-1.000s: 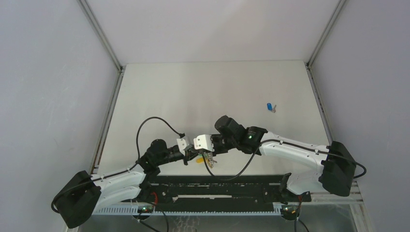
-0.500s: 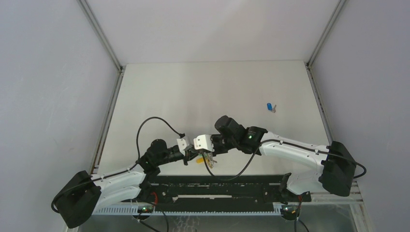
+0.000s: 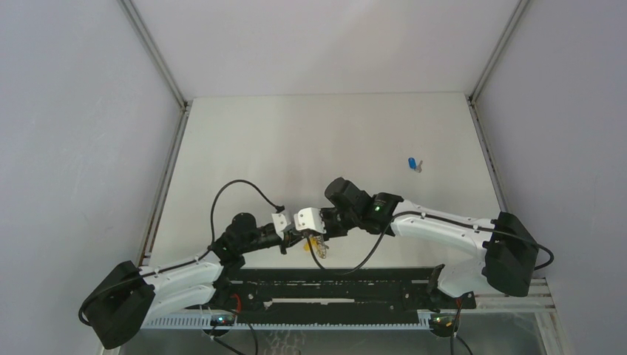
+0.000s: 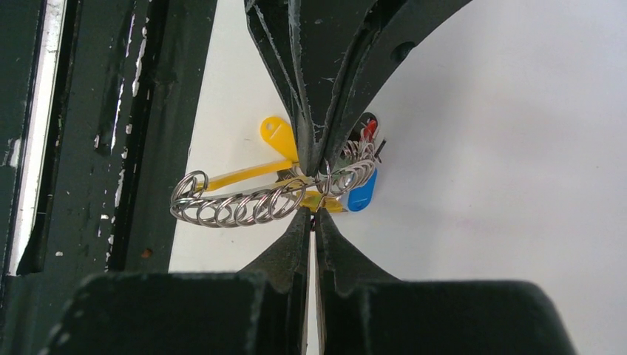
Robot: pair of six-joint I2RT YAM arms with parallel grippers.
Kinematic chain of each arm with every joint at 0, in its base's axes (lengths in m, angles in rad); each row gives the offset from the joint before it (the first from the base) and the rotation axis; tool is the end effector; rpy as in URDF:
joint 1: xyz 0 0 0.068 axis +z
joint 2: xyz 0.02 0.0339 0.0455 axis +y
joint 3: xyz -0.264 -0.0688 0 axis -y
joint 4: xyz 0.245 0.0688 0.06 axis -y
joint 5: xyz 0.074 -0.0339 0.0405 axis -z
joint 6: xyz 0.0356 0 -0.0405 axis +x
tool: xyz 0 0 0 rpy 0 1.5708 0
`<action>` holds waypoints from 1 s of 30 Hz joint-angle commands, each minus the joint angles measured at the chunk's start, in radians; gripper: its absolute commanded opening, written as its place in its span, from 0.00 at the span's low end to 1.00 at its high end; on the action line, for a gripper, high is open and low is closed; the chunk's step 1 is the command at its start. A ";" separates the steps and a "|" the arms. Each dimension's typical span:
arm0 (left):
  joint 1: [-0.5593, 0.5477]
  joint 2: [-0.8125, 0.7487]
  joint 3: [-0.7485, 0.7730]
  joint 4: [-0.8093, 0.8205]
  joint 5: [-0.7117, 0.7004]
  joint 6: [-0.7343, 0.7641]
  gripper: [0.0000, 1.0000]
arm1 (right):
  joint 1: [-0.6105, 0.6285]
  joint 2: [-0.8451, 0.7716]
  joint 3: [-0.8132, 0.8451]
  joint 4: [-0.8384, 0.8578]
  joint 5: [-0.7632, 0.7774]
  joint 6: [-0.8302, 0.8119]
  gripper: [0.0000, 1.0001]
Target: Put the keys on the keyring
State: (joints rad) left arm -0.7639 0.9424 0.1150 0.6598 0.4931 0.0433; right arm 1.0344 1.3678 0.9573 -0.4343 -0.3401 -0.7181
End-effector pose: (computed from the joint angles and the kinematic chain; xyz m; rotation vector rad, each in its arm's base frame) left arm 0.1174 -0.1358 0.1697 1.0448 1.4849 -0.9473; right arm 0.1363 0.2526 0.2489 -1.9611 1.4281 0.5553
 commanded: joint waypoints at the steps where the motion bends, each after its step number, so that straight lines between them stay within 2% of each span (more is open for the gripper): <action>1: -0.006 -0.013 0.020 0.085 0.011 0.027 0.00 | 0.008 0.017 0.047 0.021 -0.075 0.013 0.00; 23: -0.042 -0.032 -0.007 0.128 0.044 0.089 0.00 | -0.025 0.012 0.047 0.053 -0.181 -0.032 0.00; 30: -0.047 -0.072 -0.006 0.076 0.038 0.145 0.00 | -0.043 0.022 0.075 0.020 -0.244 -0.037 0.00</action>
State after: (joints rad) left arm -0.7910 0.9089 0.1101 0.6437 0.5011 0.1337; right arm 0.9874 1.3846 0.9787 -0.4698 -0.4744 -0.7307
